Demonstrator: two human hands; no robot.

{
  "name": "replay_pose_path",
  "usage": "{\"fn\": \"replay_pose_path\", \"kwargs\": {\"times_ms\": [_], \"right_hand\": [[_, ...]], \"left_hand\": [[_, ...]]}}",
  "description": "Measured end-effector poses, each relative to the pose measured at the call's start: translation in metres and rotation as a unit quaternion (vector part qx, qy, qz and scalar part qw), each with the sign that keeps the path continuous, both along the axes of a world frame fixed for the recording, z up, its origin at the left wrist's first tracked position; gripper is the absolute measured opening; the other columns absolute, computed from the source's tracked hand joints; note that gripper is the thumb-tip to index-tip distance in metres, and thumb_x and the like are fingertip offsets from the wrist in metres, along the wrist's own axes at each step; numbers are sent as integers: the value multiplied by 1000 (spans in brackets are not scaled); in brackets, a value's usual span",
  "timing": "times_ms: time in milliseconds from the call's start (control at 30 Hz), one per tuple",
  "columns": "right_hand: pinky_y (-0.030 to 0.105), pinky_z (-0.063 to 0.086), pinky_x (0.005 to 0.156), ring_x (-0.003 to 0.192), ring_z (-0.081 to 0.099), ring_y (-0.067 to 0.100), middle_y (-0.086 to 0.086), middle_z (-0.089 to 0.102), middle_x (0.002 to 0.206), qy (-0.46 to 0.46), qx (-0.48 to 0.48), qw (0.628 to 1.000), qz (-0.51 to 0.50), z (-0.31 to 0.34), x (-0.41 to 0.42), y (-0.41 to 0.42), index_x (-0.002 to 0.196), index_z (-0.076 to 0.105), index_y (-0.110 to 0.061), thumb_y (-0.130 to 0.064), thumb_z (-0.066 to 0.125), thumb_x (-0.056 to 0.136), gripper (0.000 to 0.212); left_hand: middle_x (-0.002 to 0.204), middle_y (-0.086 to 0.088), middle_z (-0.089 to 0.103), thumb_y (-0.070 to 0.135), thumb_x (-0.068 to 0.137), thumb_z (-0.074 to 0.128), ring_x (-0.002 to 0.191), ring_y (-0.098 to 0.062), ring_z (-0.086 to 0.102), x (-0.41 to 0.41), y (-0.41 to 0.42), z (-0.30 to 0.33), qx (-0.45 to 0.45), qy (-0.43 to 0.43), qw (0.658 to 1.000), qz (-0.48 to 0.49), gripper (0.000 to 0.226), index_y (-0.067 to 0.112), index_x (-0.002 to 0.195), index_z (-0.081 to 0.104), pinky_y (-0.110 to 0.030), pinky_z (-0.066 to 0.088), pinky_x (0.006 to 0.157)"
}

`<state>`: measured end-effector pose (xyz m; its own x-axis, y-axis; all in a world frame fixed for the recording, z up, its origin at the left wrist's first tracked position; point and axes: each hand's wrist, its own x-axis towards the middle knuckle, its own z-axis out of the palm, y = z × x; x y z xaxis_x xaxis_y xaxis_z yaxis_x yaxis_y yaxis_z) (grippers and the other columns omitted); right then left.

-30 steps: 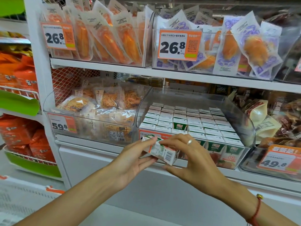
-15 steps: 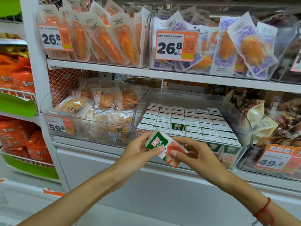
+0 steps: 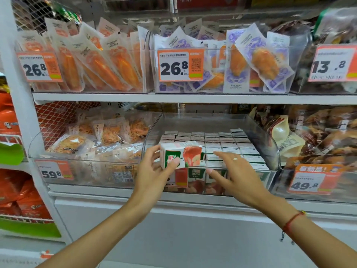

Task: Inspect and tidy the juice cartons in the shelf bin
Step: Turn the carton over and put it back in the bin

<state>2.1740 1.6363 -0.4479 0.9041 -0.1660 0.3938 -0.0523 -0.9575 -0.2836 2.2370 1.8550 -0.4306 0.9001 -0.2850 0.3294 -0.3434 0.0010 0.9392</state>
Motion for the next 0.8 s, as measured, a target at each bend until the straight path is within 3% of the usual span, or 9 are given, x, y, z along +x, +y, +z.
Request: {"fn": "replay_pose_path", "kwargs": {"times_ms": [100, 233, 367, 467, 567, 700, 800], "right_hand": [[31, 25, 112, 135, 38, 15, -5, 44, 148, 30, -112, 993, -27, -7, 3, -15, 145, 40, -25, -63, 35, 95, 63], [31, 27, 109, 133, 39, 15, -6, 46, 146, 9, -114, 993, -22, -11, 4, -16, 143, 43, -25, -60, 38, 96, 60], [30, 26, 109, 133, 40, 15, -5, 47, 145, 5, -116, 993, -25, -11, 6, -16, 143, 43, -25, -60, 37, 96, 59], [30, 28, 108, 131, 41, 16, -5, 47, 144, 8, -116, 993, -22, -12, 7, -16, 142, 43, -24, -61, 37, 96, 60], [30, 30, 107, 130, 42, 15, -6, 48, 143, 11, -108, 994, -22, -12, 6, -16, 142, 43, -24, -62, 37, 95, 60], [31, 29, 108, 132, 41, 16, -4, 48, 144, 13, -106, 994, -24, -12, 7, -15, 142, 43, -24, -62, 37, 95, 61], [32, 29, 109, 132, 42, 16, -3, 48, 144, 13, -102, 994, -23, -12, 7, -14, 141, 43, -23, -62, 37, 95, 61]], "left_hand": [[102, 23, 58, 14, 88, 71, 86, 13, 61, 19, -25, 10, 50, -73, 996, 24, 38, 41, 100, 47, -5, 48, 62], [116, 5, 63, 20, 88, 71, 105, -12, 60, 49, -44, 16, 218, -150, 964, 23, 41, 28, 124, 53, -34, 53, 87], [122, -3, 63, 19, 90, 70, 107, -21, 61, 74, -46, 35, 339, -179, 922, -55, 48, 20, 134, 52, -44, 52, 90], [116, -1, 56, 19, 92, 66, 109, -21, 55, 87, -51, 54, 421, -191, 878, -126, 47, 18, 137, 52, -41, 47, 96], [100, -2, 55, 18, 94, 63, 103, -29, 57, 94, -57, 64, 448, -190, 857, -168, 41, 14, 134, 55, -34, 45, 89], [114, -7, 57, 27, 95, 62, 106, -26, 56, 100, -58, 71, 521, -243, 804, -153, 38, 19, 132, 57, -44, 45, 93], [114, -5, 56, 33, 95, 61, 104, -28, 55, 98, -63, 73, 561, -313, 752, -146, 37, 20, 130, 58, -40, 43, 84]]}}
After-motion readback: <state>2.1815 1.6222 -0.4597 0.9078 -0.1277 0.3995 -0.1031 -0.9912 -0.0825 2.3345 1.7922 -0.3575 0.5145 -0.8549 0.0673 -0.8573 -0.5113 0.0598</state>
